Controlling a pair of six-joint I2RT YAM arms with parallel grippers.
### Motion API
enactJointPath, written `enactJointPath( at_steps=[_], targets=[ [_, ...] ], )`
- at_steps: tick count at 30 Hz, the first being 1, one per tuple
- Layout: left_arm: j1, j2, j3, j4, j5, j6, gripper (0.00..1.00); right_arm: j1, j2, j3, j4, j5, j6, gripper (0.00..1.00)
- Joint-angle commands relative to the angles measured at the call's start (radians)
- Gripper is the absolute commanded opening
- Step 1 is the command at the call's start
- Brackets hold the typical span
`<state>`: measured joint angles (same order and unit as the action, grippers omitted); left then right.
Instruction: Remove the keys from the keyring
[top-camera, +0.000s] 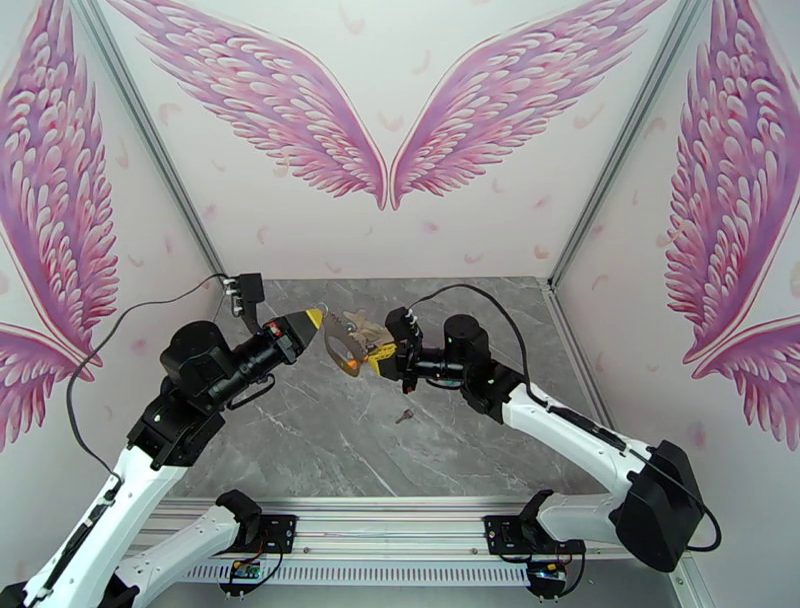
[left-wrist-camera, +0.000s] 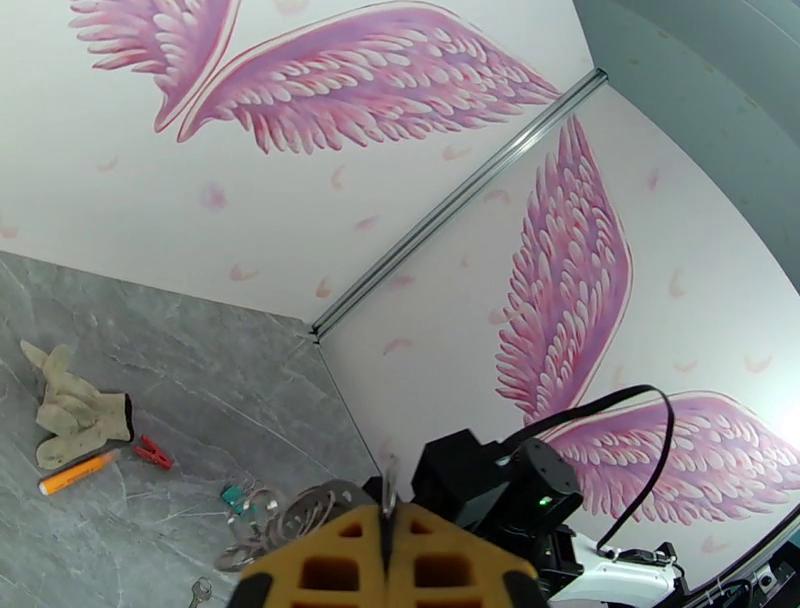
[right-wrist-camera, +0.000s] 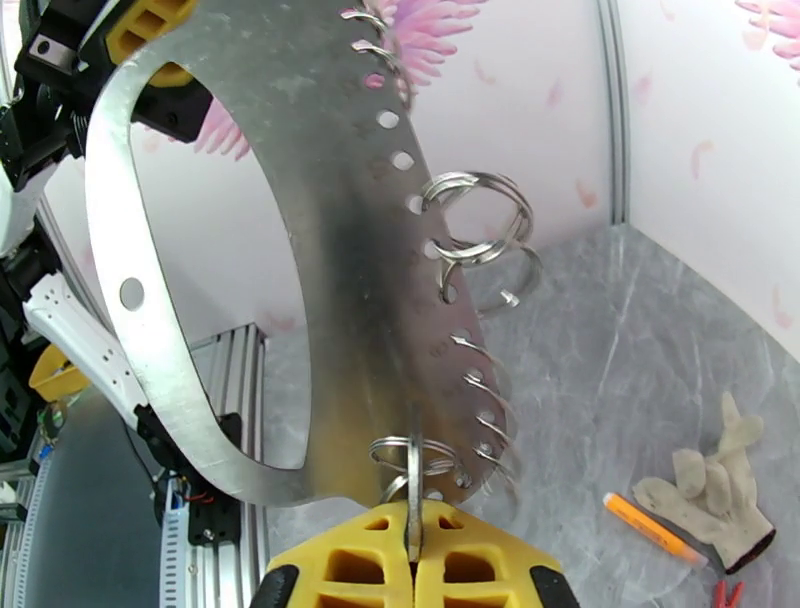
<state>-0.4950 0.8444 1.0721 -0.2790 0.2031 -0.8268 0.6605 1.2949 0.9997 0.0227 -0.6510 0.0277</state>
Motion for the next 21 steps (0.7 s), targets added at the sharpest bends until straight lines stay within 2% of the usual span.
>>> enactJointPath(
  at_steps=[1,4,8,13,18,21],
  targets=[
    [0.023,-0.042,-0.091,0.019,-0.041,-0.045,0.10,-0.002,-0.021,0.079,-0.156,0.052,-0.043,0.00],
    [0.038,-0.080,-0.193,0.065,-0.056,-0.092,0.15,-0.002,-0.014,0.128,-0.229,0.066,-0.043,0.00],
    [0.049,-0.101,-0.264,0.006,-0.072,-0.099,0.26,-0.002,-0.015,0.180,-0.297,0.094,-0.019,0.00],
    [0.059,-0.129,-0.292,-0.127,-0.117,-0.015,0.39,-0.002,-0.035,0.200,-0.351,0.165,0.030,0.00],
    [0.071,-0.130,-0.292,-0.198,-0.129,0.085,0.43,0.006,-0.038,0.236,-0.430,0.207,0.068,0.00],
    [0.072,-0.129,-0.273,-0.259,-0.192,0.154,0.46,0.005,-0.048,0.254,-0.470,0.247,0.098,0.00]
  ],
)
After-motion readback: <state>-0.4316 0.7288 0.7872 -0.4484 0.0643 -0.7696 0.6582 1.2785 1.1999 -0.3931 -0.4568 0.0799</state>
